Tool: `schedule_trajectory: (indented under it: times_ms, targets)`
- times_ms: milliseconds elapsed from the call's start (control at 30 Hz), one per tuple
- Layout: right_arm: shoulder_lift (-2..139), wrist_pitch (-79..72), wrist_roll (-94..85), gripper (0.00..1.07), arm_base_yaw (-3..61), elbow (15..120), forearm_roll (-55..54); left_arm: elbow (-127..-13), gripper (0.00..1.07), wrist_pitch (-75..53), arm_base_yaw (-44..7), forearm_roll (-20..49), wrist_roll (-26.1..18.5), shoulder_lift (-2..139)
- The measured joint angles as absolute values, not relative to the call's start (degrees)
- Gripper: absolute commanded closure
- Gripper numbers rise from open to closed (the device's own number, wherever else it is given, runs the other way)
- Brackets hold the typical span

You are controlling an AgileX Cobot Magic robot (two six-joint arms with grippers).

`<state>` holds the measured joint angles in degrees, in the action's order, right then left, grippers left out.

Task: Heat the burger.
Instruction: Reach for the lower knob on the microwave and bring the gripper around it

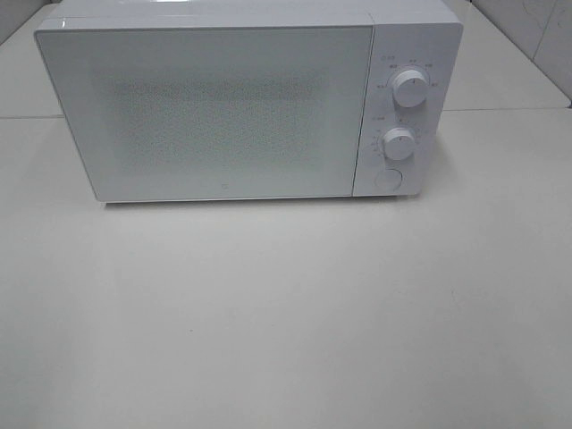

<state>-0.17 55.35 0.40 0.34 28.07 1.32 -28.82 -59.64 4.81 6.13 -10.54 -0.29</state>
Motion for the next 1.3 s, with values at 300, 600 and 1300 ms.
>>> schedule_trajectory:
  times_ms: [300,600,1300]
  targets:
    - [-0.2,55.3,0.4,0.31,0.3,28.1,1.3,-28.8,0.05,-59.6,4.8,6.1,-10.5,-0.3]
    - [-0.2,55.3,0.4,0.31,0.3,28.1,1.3,-28.8,0.05,-59.6,4.8,6.1,-10.5,-0.3]
    - [-0.2,55.3,0.4,0.31,0.3,28.1,1.3,-28.8,0.05,-59.6,4.8,6.1,-10.5,-0.3]
